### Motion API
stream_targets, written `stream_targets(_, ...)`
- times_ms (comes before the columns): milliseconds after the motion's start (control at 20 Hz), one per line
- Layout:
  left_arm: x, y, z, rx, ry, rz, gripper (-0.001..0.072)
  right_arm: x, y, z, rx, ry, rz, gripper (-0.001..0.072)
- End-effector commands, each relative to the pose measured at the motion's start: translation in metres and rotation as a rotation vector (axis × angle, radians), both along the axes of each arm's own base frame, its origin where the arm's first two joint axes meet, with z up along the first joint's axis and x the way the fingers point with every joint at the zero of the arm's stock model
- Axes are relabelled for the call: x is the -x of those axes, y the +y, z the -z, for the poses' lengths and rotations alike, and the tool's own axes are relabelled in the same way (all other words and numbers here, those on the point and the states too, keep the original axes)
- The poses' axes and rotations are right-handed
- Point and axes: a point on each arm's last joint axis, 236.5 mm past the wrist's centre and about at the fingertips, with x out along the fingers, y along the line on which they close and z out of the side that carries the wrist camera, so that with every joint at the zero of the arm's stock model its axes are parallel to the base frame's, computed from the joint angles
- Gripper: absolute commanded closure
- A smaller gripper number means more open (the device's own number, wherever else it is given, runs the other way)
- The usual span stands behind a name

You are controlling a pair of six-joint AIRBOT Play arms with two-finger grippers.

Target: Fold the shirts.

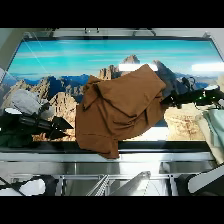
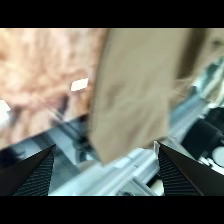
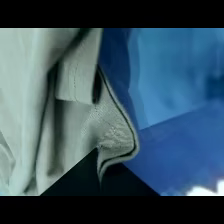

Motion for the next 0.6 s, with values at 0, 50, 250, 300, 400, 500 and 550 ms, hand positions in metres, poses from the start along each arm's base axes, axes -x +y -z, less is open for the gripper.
stream_targets(0,0.003,-0.006,0.026,-0.080,-0.014,0.001,0.0003,-0.014,0.014,-0.029,-0.103,-0.073,0.021,0.0694)
stream_targets(50,-0.003,-0.013,0.031,-0.091,-0.030,0.004,0.0003,-0.015,0.017,-0.037,-0.131,-0.091,0.018,0.0694)
stream_targets(250,-0.034,-0.056,0.030,0.008,-0.084,0.058,0.0209,-0.008,0.024,-0.060,-0.177,-0.114,-0.022,0.0695)
stream_targets(300,-0.031,-0.068,0.027,0.054,-0.066,0.112,0.0470,-0.004,0.024,-0.068,-0.190,-0.119,-0.037,0.0694)
stream_targets(400,-0.017,-0.085,0.017,0.146,-0.023,0.223,0.0695,0.004,0.020,-0.090,-0.209,-0.144,-0.061,0.0695)
stream_targets(500,-0.018,-0.100,-0.012,0.255,-0.048,0.255,0.0695,0.014,0.010,-0.123,-0.219,-0.192,-0.083,0.0695)
stream_targets(550,-0.024,-0.108,-0.041,0.346,-0.101,0.252,0.0695,0.022,0.004,-0.144,-0.220,-0.226,-0.095,0.0695)
